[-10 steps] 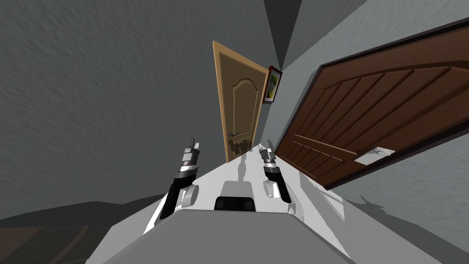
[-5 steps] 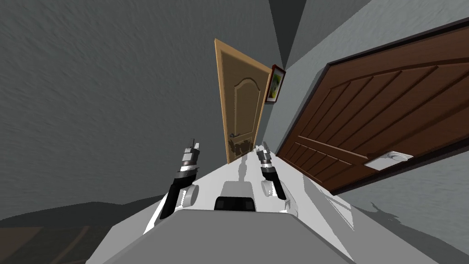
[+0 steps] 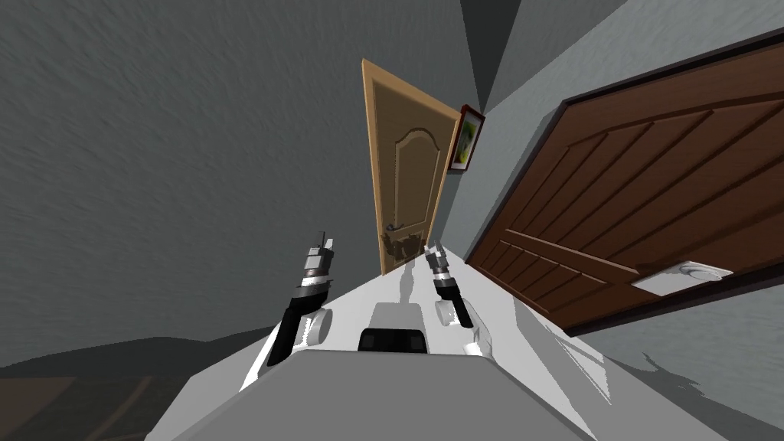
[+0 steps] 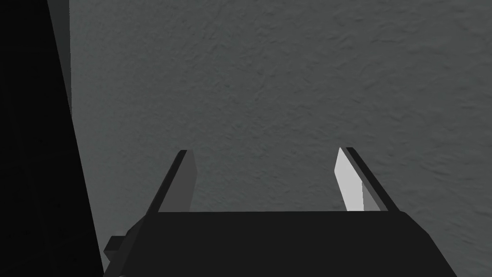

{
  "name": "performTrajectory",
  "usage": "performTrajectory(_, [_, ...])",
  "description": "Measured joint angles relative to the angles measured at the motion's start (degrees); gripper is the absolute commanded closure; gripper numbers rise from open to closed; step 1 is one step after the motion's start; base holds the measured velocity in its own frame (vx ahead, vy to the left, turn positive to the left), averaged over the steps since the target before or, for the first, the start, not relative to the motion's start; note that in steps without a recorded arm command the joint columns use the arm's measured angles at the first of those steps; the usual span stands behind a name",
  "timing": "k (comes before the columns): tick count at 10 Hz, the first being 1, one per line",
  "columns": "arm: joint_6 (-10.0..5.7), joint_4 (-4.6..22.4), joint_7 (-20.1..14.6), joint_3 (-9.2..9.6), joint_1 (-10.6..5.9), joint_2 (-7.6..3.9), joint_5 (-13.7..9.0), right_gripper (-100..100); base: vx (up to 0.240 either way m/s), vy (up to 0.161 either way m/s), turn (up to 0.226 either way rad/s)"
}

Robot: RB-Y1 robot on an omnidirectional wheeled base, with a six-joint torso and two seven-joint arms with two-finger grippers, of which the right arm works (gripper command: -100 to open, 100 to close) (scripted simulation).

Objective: Pull the door open

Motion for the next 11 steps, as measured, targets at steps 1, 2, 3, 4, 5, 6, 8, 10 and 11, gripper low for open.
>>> performTrajectory(1, [-0.39,1.50,-0.12,0.13,-0.65,-0.15,0.01,-100,0.051,0.023,0.040])
performTrajectory(2, [-0.58,3.08,-0.19,0.49,-1.36,-0.40,0.08,-100,0.082,0.026,0.082])
performTrajectory(3, [-1.20,4.64,-0.44,0.94,-1.98,-1.02,0.11,-100,0.059,0.019,0.023])
performTrajectory(4, [-1.61,5.93,-0.46,1.27,-2.32,-1.04,0.21,-100,0.063,0.020,0.045])
performTrajectory(5, [-1.99,7.75,-0.55,1.54,-3.38,-1.35,0.23,-100,0.052,0.010,0.021])
performTrajectory(6, [-2.49,9.15,-0.74,1.66,-3.74,-1.68,0.21,-100,0.050,0.017,0.037])
performTrajectory(8, [-3.04,11.62,-1.10,2.12,-4.66,-2.37,0.21,-100,0.052,0.014,0.039])
performTrajectory(10, [-4.29,15.73,-1.53,2.77,-6.79,-3.22,0.24,-100,0.069,0.016,0.048])
performTrajectory(11, [-4.54,16.90,-1.65,2.99,-7.20,-3.43,0.26,-100,0.063,0.023,0.044])
